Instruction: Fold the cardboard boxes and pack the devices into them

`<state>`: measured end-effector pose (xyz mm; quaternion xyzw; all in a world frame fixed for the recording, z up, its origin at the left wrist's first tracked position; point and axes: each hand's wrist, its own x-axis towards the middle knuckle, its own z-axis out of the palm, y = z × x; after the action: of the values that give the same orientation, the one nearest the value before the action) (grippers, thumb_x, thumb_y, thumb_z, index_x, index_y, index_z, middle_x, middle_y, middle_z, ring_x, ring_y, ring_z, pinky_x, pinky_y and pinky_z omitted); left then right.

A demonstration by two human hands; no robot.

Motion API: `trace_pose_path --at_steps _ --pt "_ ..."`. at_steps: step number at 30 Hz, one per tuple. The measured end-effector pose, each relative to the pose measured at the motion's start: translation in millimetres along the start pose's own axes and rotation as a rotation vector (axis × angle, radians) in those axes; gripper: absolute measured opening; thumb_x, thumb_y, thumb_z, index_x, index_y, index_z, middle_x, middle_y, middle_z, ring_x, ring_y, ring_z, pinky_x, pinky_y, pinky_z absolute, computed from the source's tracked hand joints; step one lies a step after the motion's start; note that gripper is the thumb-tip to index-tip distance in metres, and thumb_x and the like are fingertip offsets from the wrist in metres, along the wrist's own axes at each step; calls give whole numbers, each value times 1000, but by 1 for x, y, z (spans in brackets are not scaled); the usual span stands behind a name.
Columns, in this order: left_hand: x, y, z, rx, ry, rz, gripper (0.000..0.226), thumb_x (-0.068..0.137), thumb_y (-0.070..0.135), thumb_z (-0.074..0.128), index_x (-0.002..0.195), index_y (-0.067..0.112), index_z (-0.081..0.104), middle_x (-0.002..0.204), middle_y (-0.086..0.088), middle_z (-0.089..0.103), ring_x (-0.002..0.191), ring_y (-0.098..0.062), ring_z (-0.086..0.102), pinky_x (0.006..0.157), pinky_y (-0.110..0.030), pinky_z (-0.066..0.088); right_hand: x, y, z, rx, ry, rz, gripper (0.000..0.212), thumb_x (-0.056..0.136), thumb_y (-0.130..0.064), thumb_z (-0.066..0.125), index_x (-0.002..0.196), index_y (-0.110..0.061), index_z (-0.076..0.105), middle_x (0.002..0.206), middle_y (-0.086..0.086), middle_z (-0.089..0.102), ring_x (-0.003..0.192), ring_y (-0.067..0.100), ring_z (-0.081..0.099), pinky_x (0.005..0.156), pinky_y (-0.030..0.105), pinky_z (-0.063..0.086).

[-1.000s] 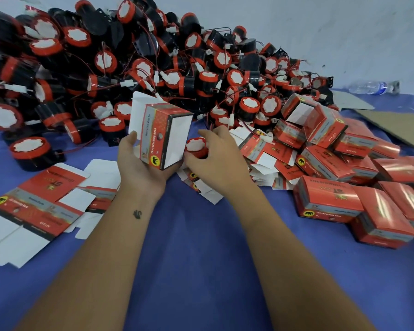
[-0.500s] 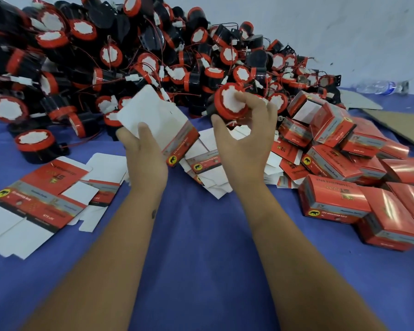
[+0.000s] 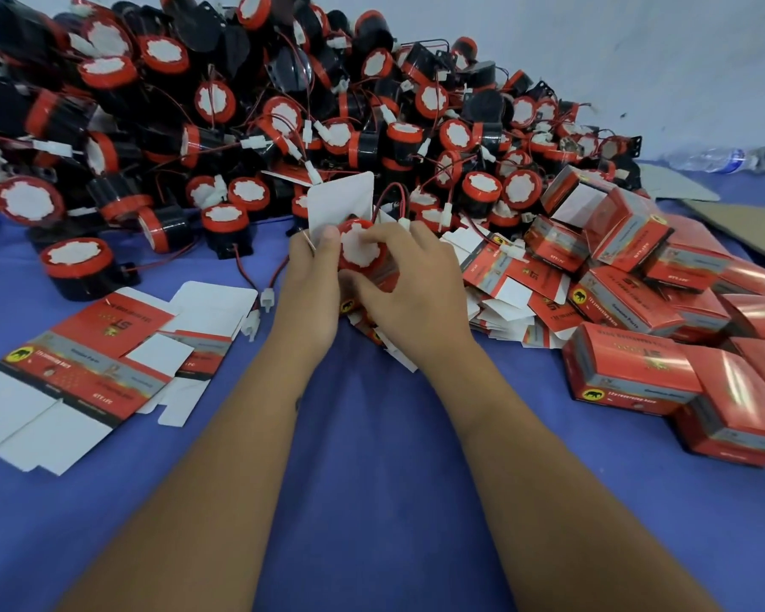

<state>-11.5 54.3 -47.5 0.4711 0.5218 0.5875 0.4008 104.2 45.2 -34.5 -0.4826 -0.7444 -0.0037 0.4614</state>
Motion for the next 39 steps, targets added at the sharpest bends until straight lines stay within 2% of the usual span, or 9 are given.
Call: trace_pose_path --at_steps 4,12,18,24,28,32,35,37,39 --pt "-3 2 1 -49 -29 39 15 106 39 38 109 28 48 102 10 63 73 16 62 60 -6 46 0 -4 -1 -99 35 -81 32 79 -34 75 103 -15 70 85 3 62 81 23 57 81 36 40" --pt "-7 2 2 -72 -65 55 24 107 34 37 119 21 52 103 11 65 78 14 64 63 -4 47 0 -11 -4 -197 103 -92 30 75 -40 71 89 -14 66 75 2 55 70 22 51 70 36 40" --pt "-6 4 3 -79 -92 16 16 105 26 44 115 19 54 99 9 65 76 11 65 62 -7 48 1 -11 -5 -222 60 -72 31 76 -43 67 88 -15 61 75 1 53 69 22 48 71 38 40" --pt "-7 6 -1 -68 -97 23 16 103 21 44 110 23 59 81 23 70 75 13 64 61 -6 47 2 -9 -9 -171 11 -139 27 76 -35 67 94 -14 66 83 0 49 76 20 45 70 34 40" --pt "-7 7 -1 -73 -83 8 20 100 13 46 112 20 60 94 13 70 77 10 66 61 -7 48 3 -9 -8 -262 -64 -171 28 78 -34 63 100 -18 68 80 2 59 80 23 51 77 37 39" --pt "-9 6 -2 -85 -71 11 22 98 13 49 112 22 64 93 13 74 80 5 68 61 -9 49 4 -7 -4 -379 -123 -141 30 88 -42 52 106 -21 67 87 1 65 87 23 52 82 33 32" --pt "-8 5 -1 -102 -59 10 25 102 17 45 119 20 63 105 5 74 92 -3 70 69 -14 52 4 -11 -4 -412 -122 -147 33 94 -39 44 113 -23 66 87 1 66 87 22 51 82 34 31" --pt "-8 5 0 -114 -36 17 27 106 22 41 122 19 62 112 0 72 100 -10 68 77 -21 54 6 -15 -8 -324 -107 -131 35 96 -37 40 121 -24 63 84 -1 66 86 22 54 83 37 35" --pt "-9 5 0 -94 -2 31 29 108 27 38 123 22 62 114 2 71 104 -11 67 85 -25 55 8 -16 -13 -68 -48 -55 36 97 -33 38 122 -20 61 70 -8 59 76 20 55 79 40 38"
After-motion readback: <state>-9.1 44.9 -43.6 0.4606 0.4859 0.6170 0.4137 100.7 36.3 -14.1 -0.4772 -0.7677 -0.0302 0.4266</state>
